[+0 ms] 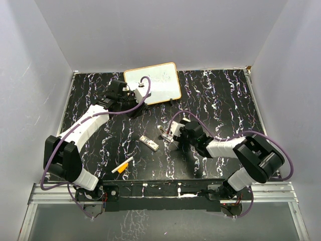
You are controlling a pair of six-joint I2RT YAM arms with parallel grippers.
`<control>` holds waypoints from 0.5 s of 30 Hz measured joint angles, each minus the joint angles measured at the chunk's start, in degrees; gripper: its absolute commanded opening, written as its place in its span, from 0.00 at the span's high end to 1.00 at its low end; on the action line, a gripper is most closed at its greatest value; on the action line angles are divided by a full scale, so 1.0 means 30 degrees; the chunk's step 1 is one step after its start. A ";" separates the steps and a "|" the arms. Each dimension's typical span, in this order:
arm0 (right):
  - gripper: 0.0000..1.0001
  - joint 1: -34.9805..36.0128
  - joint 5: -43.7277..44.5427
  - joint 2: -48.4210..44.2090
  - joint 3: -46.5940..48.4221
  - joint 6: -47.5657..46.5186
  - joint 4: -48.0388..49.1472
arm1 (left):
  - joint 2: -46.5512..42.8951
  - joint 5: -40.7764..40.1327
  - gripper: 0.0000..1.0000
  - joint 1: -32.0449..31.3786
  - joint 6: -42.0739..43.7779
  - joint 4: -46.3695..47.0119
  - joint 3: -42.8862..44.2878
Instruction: Load the staples into the stapler
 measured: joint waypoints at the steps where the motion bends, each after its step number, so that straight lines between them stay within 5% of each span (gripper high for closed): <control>1: 0.40 0.0000 -0.0328 -0.0153 0.0000 0.0109 -0.0270 | -0.0022 0.0000 0.59 0.0000 0.0000 0.0007 -0.0007; 7: 0.39 -0.0481 -0.2288 -0.1042 0.0262 0.1253 -0.2062 | -0.0197 0.0000 0.59 0.0022 0.0007 0.0153 -0.0058; 15: 0.32 -0.4962 -0.7337 -0.1231 0.3643 0.3745 -0.6623 | -0.0226 0.0007 0.59 0.0066 0.0007 0.0372 -0.0102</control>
